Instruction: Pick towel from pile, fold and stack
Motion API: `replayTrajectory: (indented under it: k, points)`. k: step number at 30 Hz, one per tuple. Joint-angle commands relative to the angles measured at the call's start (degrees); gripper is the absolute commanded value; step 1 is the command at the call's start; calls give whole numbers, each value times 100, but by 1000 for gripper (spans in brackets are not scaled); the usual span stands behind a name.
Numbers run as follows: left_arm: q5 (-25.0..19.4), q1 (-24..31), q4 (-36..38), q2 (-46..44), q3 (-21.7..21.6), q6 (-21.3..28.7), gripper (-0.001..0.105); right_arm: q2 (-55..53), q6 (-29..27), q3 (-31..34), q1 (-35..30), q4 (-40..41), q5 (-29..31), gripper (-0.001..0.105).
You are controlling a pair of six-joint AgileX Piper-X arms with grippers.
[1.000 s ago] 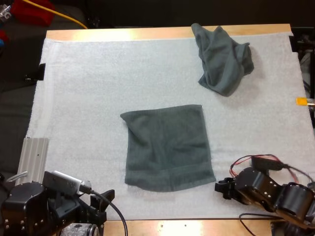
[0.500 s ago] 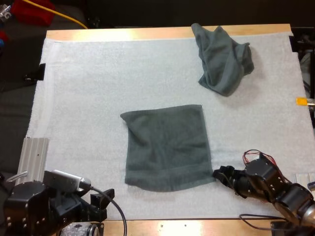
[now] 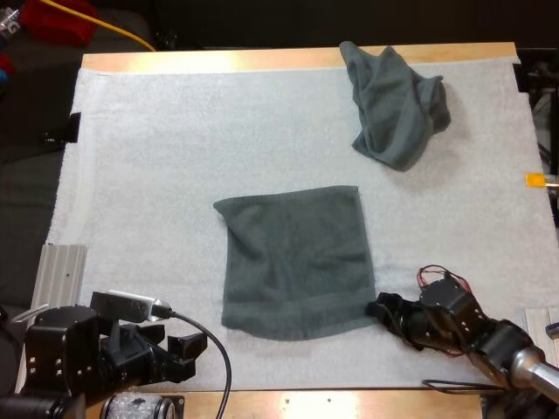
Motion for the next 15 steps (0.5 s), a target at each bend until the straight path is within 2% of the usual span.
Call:
replayTrajectory:
  k: [1, 8, 15]
  points:
    - [-22, -39, 75, 36, 1, -57, 69, 139, 69, 17, -30, -111, -40, 59]
    - [-22, -39, 75, 51, 1, -57, 69, 777, 405, 17, -30, -936, -207, 59]
    - [-22, -39, 66, 51, 1, -57, 69, 953, 539, 17, -30, -984, -250, 59]
